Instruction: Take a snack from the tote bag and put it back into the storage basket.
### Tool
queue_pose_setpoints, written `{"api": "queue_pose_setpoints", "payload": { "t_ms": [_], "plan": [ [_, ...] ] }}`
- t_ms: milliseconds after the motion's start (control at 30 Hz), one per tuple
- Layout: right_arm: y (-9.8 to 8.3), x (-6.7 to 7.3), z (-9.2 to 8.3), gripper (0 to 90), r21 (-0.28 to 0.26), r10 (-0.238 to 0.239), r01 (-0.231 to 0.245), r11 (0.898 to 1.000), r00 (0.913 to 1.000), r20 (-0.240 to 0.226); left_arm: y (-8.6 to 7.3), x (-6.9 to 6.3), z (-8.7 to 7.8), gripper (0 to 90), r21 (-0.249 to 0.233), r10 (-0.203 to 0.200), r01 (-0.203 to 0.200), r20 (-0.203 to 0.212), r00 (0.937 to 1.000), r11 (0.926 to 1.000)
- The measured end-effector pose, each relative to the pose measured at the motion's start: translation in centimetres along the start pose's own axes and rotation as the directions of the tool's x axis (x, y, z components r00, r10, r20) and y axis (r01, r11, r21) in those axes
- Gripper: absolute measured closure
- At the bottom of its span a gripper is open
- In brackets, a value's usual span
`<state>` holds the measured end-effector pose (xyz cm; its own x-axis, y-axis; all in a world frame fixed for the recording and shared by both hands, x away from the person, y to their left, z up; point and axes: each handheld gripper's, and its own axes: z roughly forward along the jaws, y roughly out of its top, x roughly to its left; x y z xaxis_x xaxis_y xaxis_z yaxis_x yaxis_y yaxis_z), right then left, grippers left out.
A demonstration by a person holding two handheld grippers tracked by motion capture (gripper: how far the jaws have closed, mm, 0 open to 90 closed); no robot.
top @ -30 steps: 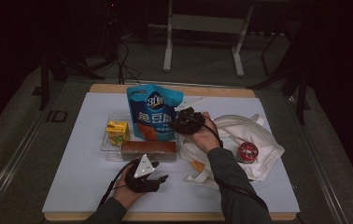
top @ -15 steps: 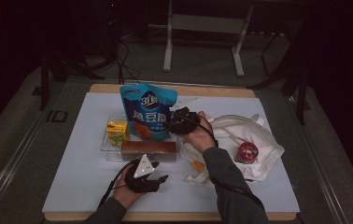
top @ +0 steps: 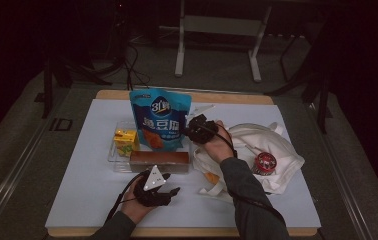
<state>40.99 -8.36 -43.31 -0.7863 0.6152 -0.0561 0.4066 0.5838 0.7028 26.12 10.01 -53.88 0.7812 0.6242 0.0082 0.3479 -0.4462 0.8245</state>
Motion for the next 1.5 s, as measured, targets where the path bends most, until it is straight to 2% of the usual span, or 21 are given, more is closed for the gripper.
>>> {"api": "queue_pose_setpoints", "payload": {
  "t_ms": [133, 300, 500, 633, 767, 833, 1000, 1233, 1500],
  "plan": [
    [0.5, 0.4, 0.7, 90.0, 0.005, 0.017, -0.017, 1.000, 0.9993, 0.032, 0.0, 0.0, 0.0, 40.1, 0.000, -0.001, 0.001, -0.001, 1.0000, 1.0000],
    [1.1, 0.9, 1.2, 89.9, 0.006, 0.027, -0.027, 1.000, 0.9990, 0.036, 0.0, 0.0, 0.1, 40.1, 0.006, 0.000, 0.000, -0.001, 1.0000, 1.0000],
    [2.2, 2.0, 2.1, 89.9, 0.014, 0.017, -0.017, 1.000, 0.9990, 0.041, 0.0, 0.0, 0.1, 40.1, 0.005, 0.001, -0.001, -0.002, 1.0000, 1.0000],
    [2.6, 2.4, 2.6, 89.9, 0.010, 0.041, -0.041, 0.999, 0.9980, 0.048, 0.0, 0.0, 0.1, 40.1, 0.004, 0.003, -0.003, 0.000, 1.0000, 1.0000],
    [2.9, 2.8, 2.9, 89.9, 0.001, 0.046, -0.046, 0.999, 0.9980, 0.044, 0.0, 0.0, 0.1, 40.1, 0.004, 0.001, -0.001, 0.001, 1.0000, 1.0000],
    [2.7, 2.7, 2.8, 89.7, -0.010, 0.060, -0.060, 0.998, 0.9977, 0.032, 0.0, 0.0, 0.1, 40.1, 0.004, 0.001, -0.001, 0.001, 1.0000, 1.0000],
    [2.4, 2.5, 2.6, 86.0, -0.012, 0.043, -0.043, 0.999, 0.9985, 0.034, 0.0, 0.0, 0.1, 40.1, 0.004, 0.000, 0.000, 0.001, 1.0000, 1.0000],
    [2.0, 2.1, 0.8, 80.0, -0.057, 0.023, -0.023, 0.998, 0.9997, -0.004, 0.0, 0.0, 0.0, 40.0, 0.002, 0.002, -0.002, -0.002, 1.0000, 1.0000],
    [1.9, 2.3, -0.4, 75.6, -0.080, 0.002, -0.004, 0.997, 0.9998, -0.017, 0.0, 0.0, 0.0, 40.0, 0.004, -0.002, 0.002, -0.001, 1.0000, 1.0000]
  ]
}}
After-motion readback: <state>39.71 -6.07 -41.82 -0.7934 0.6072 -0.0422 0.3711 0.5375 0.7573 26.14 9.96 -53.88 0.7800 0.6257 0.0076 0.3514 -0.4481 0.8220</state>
